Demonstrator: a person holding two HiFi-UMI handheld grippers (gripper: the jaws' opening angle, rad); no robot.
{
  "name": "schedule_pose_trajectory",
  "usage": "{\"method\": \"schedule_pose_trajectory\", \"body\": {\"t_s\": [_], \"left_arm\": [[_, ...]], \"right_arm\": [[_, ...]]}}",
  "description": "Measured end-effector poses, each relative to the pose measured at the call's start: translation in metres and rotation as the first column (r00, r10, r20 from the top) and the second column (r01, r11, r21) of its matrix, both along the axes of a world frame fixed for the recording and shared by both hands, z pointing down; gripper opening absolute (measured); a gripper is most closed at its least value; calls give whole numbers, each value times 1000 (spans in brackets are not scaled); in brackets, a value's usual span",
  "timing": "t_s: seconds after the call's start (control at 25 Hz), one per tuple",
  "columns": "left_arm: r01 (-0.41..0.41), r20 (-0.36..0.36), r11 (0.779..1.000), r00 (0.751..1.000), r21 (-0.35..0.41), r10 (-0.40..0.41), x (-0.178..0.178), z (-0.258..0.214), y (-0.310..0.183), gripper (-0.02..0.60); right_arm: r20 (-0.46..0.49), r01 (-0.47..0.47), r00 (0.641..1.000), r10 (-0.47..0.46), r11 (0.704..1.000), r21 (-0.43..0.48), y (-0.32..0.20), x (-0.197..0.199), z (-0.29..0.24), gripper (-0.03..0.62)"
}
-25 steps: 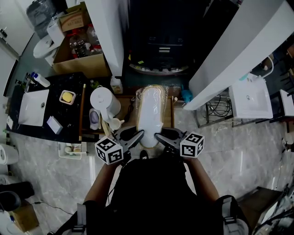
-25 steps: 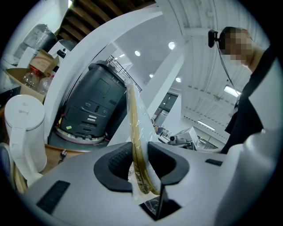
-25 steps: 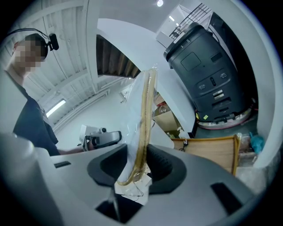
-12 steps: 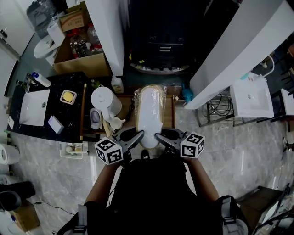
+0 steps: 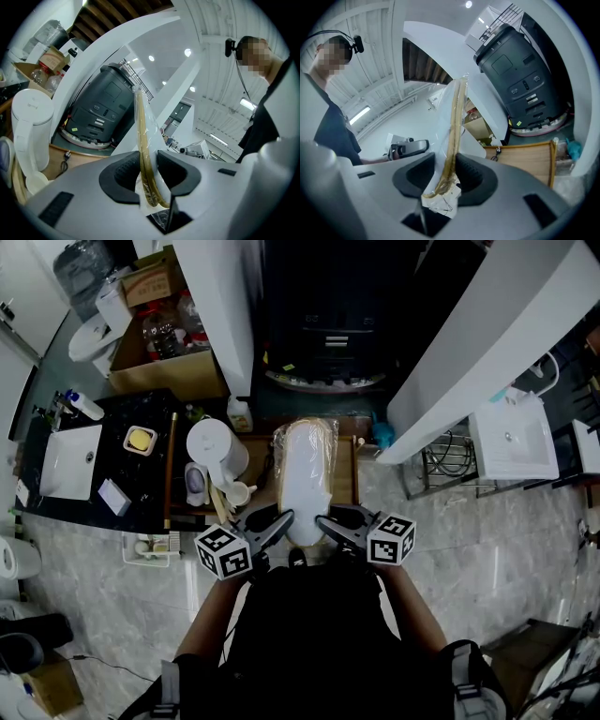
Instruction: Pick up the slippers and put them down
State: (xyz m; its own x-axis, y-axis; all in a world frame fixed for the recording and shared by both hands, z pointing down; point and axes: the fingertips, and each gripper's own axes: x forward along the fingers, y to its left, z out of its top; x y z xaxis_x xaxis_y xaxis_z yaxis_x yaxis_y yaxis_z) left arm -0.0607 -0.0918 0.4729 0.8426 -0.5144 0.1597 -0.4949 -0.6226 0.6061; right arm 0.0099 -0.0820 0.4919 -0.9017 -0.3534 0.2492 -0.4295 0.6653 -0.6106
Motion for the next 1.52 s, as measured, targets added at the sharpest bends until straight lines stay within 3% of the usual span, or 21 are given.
{"method": "schedule_pose_trajectory", "body": {"t_s": [0.84, 1.16, 1.52], "left_arm": [[6, 9, 996, 1000, -93, -5, 5, 47, -21, 118], [0, 69, 986, 998, -169, 12, 11, 100, -44, 118], [-21, 130, 961, 990, -275, 59, 17, 170, -60, 121]], "right_arm": [[-80, -72, 994, 69, 996, -43, -17, 5, 43, 146], [-115, -124, 987, 109, 984, -129, -37, 9, 96, 147], [-232, -132, 969, 86, 973, -191, -52, 14, 161, 147]]}}
